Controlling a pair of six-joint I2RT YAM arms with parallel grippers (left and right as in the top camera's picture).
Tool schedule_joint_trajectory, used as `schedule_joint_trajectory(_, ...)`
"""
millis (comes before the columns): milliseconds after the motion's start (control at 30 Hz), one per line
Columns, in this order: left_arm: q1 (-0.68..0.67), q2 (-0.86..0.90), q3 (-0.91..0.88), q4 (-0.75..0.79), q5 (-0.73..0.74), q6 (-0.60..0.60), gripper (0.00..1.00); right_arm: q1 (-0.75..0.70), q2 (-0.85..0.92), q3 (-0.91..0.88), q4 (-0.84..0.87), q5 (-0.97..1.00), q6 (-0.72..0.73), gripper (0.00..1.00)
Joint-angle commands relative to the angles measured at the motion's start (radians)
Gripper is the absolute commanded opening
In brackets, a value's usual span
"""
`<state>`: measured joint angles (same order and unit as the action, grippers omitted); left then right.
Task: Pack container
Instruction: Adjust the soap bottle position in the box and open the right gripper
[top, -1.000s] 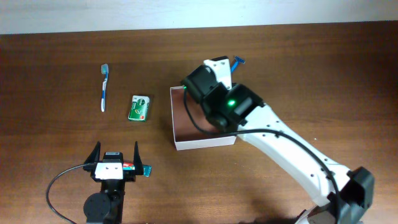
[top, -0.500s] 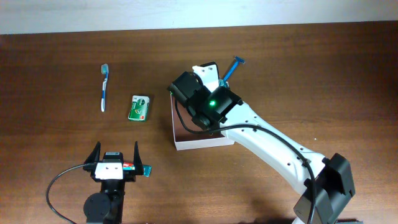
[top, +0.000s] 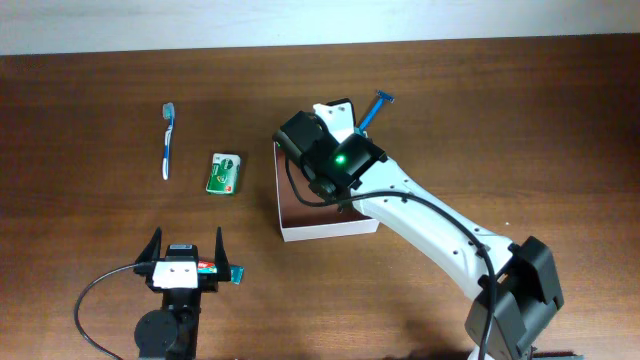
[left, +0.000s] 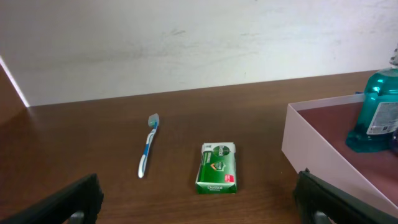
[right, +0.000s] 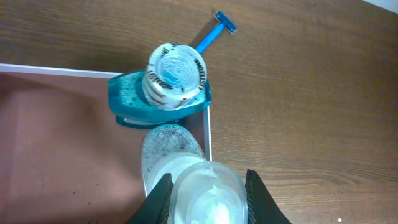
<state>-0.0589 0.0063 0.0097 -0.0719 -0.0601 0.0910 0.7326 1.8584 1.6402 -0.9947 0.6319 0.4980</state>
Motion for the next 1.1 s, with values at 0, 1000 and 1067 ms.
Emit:
schedule_joint_trajectory(0,-0.004,0.001,0.000,-0.008,-0.008,0.019,0.99,-0.009,-0.006,0.036,0.005,0.053,0.011,0.04)
schedule_joint_trajectory(1000,-0.004,0.001,0.000,-0.007,-0.008,0.020,0.99,-0.060,-0.001,0.032,0.034,-0.031,0.008,0.05)
schedule_joint_trajectory(1067,-0.004,0.001,0.000,-0.007,-0.008,0.019,0.99,-0.060,0.000,0.032,0.034,-0.039,0.008,0.05)
